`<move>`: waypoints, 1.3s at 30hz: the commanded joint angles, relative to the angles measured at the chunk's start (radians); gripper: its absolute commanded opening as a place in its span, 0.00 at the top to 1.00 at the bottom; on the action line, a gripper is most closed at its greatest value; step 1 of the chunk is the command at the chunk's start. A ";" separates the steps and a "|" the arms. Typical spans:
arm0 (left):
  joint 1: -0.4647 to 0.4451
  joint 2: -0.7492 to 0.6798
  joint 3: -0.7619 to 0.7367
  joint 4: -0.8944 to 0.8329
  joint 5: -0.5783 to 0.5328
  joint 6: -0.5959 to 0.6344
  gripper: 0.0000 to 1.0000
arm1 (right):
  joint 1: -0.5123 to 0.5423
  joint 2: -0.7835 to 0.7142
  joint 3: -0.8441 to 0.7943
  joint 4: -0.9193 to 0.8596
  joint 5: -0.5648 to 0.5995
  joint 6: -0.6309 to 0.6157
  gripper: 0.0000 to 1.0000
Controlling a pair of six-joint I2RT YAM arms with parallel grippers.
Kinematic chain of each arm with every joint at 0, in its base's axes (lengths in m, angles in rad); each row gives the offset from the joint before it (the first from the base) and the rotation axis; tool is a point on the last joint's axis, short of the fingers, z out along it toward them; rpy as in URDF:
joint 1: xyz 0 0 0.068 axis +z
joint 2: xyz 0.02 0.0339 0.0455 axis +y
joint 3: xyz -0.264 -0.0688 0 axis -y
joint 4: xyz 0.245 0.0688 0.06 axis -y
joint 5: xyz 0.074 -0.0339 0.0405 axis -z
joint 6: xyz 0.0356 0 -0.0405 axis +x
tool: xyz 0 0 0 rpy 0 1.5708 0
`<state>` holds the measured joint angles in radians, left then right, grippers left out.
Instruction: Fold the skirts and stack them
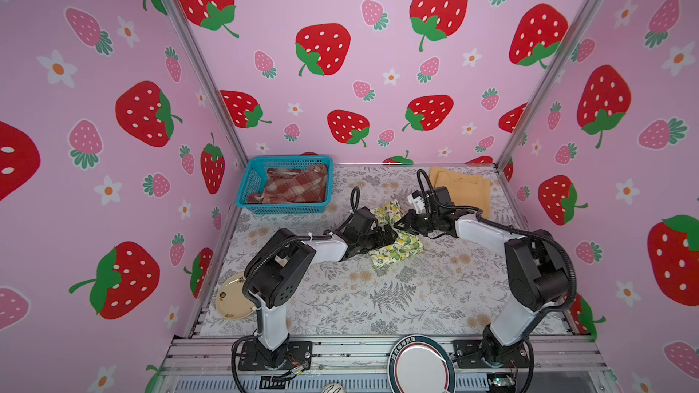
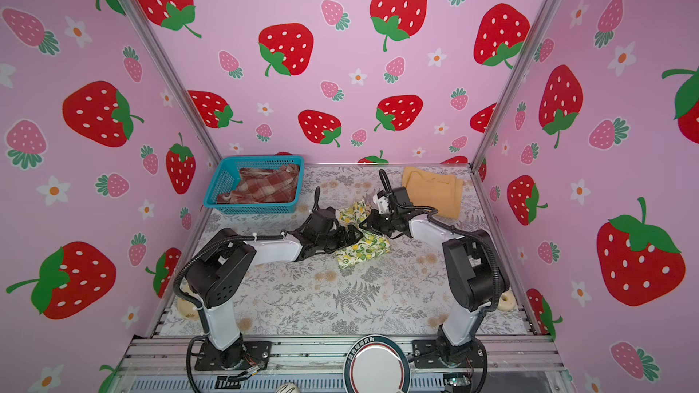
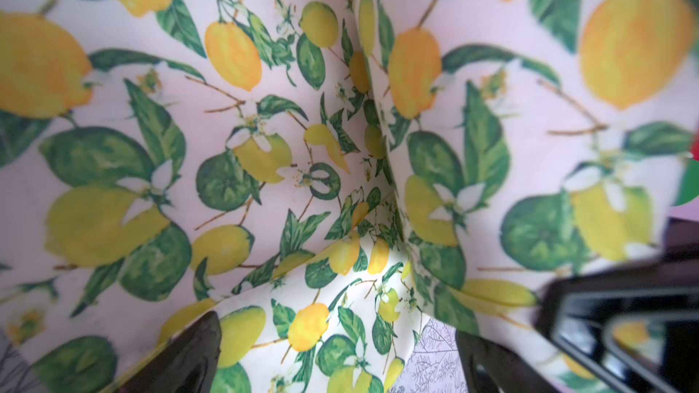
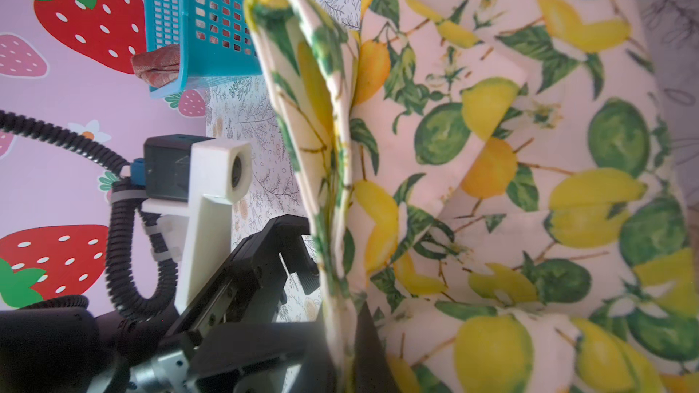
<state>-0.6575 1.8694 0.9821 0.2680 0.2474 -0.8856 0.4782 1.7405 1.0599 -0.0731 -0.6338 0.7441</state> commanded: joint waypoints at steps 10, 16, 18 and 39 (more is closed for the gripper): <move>0.032 -0.137 -0.097 0.004 -0.016 0.010 0.02 | 0.012 0.096 -0.072 0.169 -0.031 0.093 0.81; 0.038 -0.147 -0.111 0.012 -0.016 -0.001 0.02 | 0.031 0.131 -0.051 0.208 -0.035 0.121 0.69; 0.038 -0.147 -0.117 0.019 -0.015 -0.009 0.02 | 0.034 0.148 -0.049 0.240 -0.050 0.143 0.63; 0.060 -0.302 -0.163 -0.092 -0.083 0.033 0.01 | 0.054 0.025 0.217 0.105 -0.003 0.112 0.00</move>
<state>-0.6048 1.5826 0.8276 0.2119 0.1917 -0.8703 0.5381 1.8080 1.2404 0.1009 -0.6746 0.8970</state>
